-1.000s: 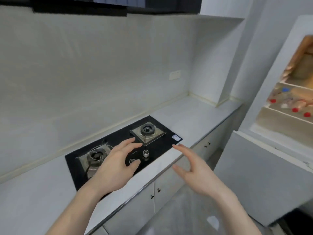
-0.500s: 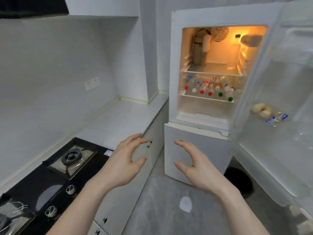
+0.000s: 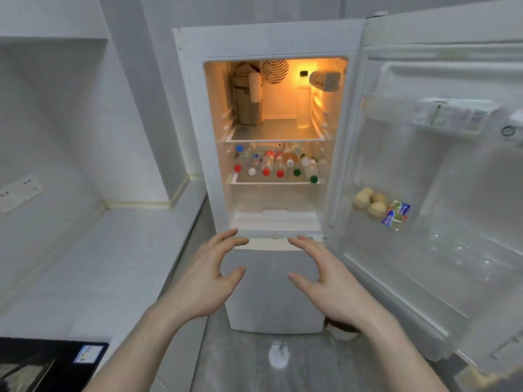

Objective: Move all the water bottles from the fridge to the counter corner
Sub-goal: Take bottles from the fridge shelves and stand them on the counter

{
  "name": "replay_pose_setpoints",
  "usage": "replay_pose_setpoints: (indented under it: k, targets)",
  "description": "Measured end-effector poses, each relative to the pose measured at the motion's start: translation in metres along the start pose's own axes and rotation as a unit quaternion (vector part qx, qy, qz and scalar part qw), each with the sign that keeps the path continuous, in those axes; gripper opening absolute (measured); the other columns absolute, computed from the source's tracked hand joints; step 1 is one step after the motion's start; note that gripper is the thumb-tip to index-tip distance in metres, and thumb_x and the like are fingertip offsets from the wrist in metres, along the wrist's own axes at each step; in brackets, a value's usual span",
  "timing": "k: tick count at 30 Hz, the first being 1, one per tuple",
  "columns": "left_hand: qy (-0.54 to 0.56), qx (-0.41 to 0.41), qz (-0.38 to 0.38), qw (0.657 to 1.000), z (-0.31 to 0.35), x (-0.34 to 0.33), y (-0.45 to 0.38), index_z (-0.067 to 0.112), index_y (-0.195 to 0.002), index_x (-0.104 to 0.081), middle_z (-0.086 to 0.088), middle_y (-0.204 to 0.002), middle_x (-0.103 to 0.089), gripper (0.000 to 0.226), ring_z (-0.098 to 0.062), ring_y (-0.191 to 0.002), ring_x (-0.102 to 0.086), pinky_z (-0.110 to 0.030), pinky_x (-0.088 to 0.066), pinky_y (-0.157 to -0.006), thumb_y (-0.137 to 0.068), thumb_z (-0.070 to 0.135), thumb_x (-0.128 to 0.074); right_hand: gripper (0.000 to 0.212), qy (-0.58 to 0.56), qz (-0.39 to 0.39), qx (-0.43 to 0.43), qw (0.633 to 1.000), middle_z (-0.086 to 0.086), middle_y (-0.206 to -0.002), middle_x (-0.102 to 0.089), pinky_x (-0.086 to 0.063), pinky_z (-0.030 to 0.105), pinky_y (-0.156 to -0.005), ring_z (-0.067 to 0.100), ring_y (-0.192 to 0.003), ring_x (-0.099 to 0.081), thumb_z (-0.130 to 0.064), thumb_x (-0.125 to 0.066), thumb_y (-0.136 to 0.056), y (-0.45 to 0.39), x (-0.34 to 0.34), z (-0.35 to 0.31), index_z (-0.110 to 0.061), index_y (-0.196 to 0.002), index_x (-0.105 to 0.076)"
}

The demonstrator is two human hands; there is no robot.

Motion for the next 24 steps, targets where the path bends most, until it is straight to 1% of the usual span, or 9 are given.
replay_pose_setpoints:
  k: [3,7,10,13,16,17,19,21,24]
  targets:
    - [-0.003,-0.014,-0.008,1.0,-0.015,0.01,-0.045,0.048,-0.14,-0.05,0.032,-0.157,-0.028,0.049,0.001,-0.143,-0.033,-0.03,-0.036,-0.116,-0.095,0.034,-0.064,0.061,-0.005,0.024,-0.006,1.0,-0.027,-0.165,-0.024,-0.016,0.018,-0.122,-0.008,-0.152,-0.018,-0.038,-0.064,-0.1,-0.041,0.009,0.0,-0.051,-0.152,-0.036]
    - [-0.019,-0.038,-0.02,0.999,-0.029,0.019,-0.093,0.047,-0.14,-0.05,0.032,-0.157,-0.028,0.048,0.004,-0.144,-0.029,-0.009,-0.024,-0.106,-0.096,0.033,-0.063,0.059,0.002,0.043,-0.021,0.999,-0.029,-0.164,-0.024,-0.023,0.024,-0.123,-0.006,-0.15,-0.023,-0.041,-0.062,-0.101,-0.083,0.015,-0.001,-0.052,-0.152,-0.036]
    - [-0.016,-0.051,-0.03,0.998,-0.046,0.021,-0.132,0.046,-0.141,-0.05,0.029,-0.158,-0.028,0.048,0.002,-0.145,-0.03,-0.016,-0.025,-0.11,-0.096,0.034,-0.063,0.06,-0.001,0.062,-0.024,0.998,-0.028,-0.165,-0.024,-0.028,0.029,-0.124,-0.007,-0.15,-0.022,-0.04,-0.062,-0.1,-0.121,0.014,0.001,-0.052,-0.153,-0.036]
    - [-0.008,-0.056,-0.04,0.998,-0.054,0.018,-0.158,0.048,-0.14,-0.05,0.03,-0.157,-0.028,0.048,0.0,-0.146,-0.031,-0.02,-0.025,-0.113,-0.095,0.034,-0.064,0.059,0.0,0.066,-0.032,0.997,-0.033,-0.159,-0.026,-0.022,0.021,-0.121,-0.015,-0.143,-0.022,-0.038,-0.062,-0.101,-0.143,0.019,0.008,-0.05,-0.153,-0.037]
    - [0.003,-0.057,-0.04,0.998,-0.059,0.018,-0.191,0.049,-0.139,-0.049,0.032,-0.156,-0.029,0.048,-0.004,-0.14,-0.041,-0.023,-0.031,-0.113,-0.095,0.036,-0.063,0.058,-0.005,0.071,-0.037,0.997,-0.036,-0.152,-0.027,-0.025,0.018,-0.117,-0.017,-0.135,-0.024,-0.037,-0.062,-0.102,-0.176,0.029,0.014,-0.049,-0.153,-0.037]
    - [0.002,-0.061,-0.039,0.997,-0.06,0.018,-0.201,0.049,-0.139,-0.049,0.032,-0.156,-0.029,0.048,-0.003,-0.141,-0.039,-0.025,-0.031,-0.114,-0.095,0.036,-0.063,0.058,-0.005,0.074,-0.037,0.997,-0.036,-0.151,-0.027,-0.026,0.018,-0.115,-0.015,-0.136,-0.027,-0.037,-0.062,-0.101,-0.185,0.033,0.015,-0.049,-0.152,-0.038]
    - [0.005,-0.062,-0.032,0.998,-0.064,0.015,-0.226,0.047,-0.14,-0.05,0.03,-0.155,-0.032,0.048,0.003,-0.144,-0.032,-0.025,-0.03,-0.117,-0.095,0.036,-0.063,0.057,-0.014,0.078,-0.034,0.996,-0.037,-0.152,-0.03,-0.031,0.024,-0.117,-0.007,-0.139,-0.034,-0.038,-0.063,-0.101,-0.21,0.038,0.022,-0.051,-0.151,-0.039]
    - [0.015,-0.048,-0.03,0.998,-0.07,0.01,-0.248,0.045,-0.139,-0.052,0.028,-0.153,-0.035,0.047,0.004,-0.141,-0.034,-0.023,-0.031,-0.115,-0.095,0.035,-0.064,0.056,-0.017,0.08,-0.033,0.996,-0.034,-0.154,-0.033,-0.035,0.031,-0.119,-0.002,-0.141,-0.037,-0.039,-0.063,-0.1,-0.233,0.043,0.031,-0.05,-0.15,-0.04]
    - [0.026,-0.029,-0.035,0.999,-0.076,0.0,-0.277,0.042,-0.138,-0.054,0.028,-0.149,-0.038,0.045,0.006,-0.136,-0.036,-0.018,-0.029,-0.109,-0.096,0.033,-0.065,0.054,-0.035,0.088,-0.034,0.995,-0.031,-0.152,-0.037,-0.037,0.036,-0.12,-0.001,-0.139,-0.038,-0.036,-0.065,-0.099,-0.269,0.052,0.048,-0.048,-0.147,-0.043]
Point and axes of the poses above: each hand's wrist, its own y-axis away from the middle knuckle, its own x-axis out of the back of the hand, z = x × y, the point moved 9 cm from there along -y, towards the middle knuckle
